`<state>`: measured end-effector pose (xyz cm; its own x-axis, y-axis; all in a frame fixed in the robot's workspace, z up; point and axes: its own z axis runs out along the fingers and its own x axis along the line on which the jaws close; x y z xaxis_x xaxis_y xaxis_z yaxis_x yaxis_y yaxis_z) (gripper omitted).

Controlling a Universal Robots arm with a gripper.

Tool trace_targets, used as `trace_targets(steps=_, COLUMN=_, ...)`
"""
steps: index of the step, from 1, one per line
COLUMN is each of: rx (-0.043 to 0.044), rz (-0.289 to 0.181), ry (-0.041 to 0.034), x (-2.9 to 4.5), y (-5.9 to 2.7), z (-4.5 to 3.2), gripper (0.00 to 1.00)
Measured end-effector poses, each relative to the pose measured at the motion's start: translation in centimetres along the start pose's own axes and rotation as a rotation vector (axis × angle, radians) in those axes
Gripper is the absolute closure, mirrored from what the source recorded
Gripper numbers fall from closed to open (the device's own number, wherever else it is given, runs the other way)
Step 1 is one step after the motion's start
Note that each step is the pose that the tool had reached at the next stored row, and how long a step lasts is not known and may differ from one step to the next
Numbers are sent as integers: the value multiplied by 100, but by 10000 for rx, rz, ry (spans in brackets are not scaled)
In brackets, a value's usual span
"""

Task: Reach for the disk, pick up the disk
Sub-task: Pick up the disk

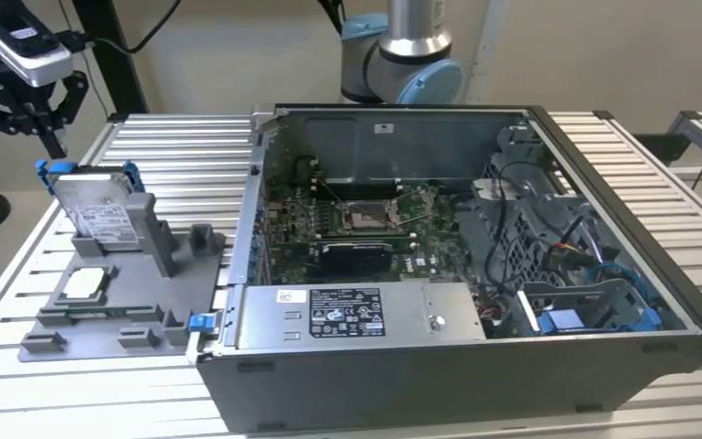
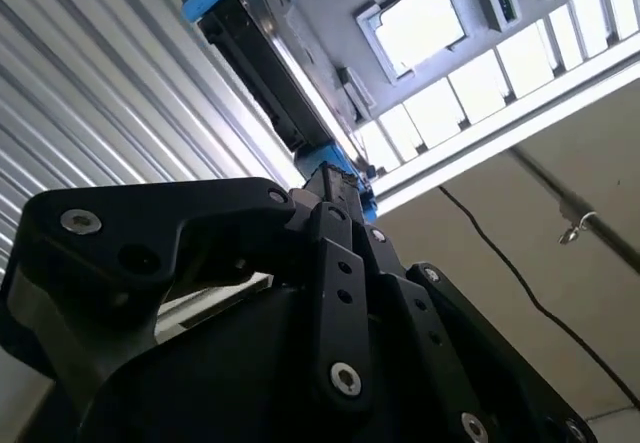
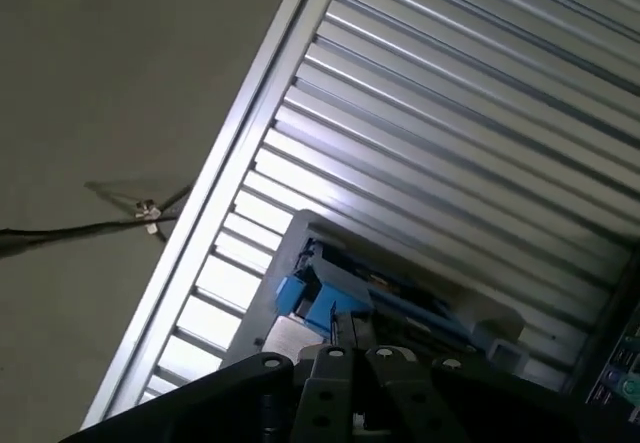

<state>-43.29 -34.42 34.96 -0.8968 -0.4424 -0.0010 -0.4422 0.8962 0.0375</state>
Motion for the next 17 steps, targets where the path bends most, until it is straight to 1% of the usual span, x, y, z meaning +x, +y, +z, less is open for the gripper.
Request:
trace_targets(steps=6, rx=1, rz=-1094, ry=42, x=0, y=-1, z=0, gripper=100)
trace_targets(steps=10, rx=13, rz=-1819, ry=47, x=0, y=0, z=0, gripper=100)
trace_targets(steps=17, rx=14, rz=-3038, ry=91, x=0, y=0, z=0, gripper=100)
